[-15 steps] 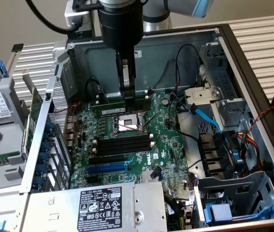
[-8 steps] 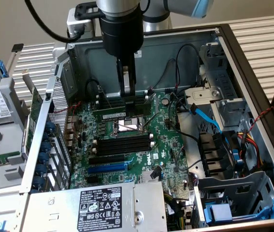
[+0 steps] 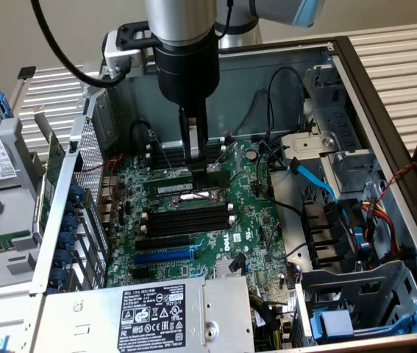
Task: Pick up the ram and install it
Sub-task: 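Insert the ram into the slot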
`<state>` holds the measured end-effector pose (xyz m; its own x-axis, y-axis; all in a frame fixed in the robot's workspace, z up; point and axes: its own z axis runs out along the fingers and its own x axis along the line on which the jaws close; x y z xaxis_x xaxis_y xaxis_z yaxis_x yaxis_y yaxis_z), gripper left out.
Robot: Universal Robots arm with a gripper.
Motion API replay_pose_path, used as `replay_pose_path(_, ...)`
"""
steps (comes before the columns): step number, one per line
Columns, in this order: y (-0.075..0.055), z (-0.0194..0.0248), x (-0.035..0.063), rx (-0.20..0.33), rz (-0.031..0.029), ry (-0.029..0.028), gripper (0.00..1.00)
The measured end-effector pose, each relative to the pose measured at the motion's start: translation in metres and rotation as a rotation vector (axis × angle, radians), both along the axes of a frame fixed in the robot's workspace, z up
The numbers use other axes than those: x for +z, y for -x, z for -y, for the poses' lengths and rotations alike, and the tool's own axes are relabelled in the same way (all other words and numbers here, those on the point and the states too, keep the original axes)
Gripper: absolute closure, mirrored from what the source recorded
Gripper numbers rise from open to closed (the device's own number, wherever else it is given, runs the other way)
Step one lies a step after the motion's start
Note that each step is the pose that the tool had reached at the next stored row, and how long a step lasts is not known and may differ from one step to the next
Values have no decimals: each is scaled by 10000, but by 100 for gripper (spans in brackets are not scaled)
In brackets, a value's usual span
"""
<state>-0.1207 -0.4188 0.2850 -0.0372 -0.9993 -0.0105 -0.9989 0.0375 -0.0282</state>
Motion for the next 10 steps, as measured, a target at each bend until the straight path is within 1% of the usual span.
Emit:
replay_pose_path(5,-1,0,-72,-477,0,0,88)
replay_pose_path(10,0,4,-97,-461,1,0,88)
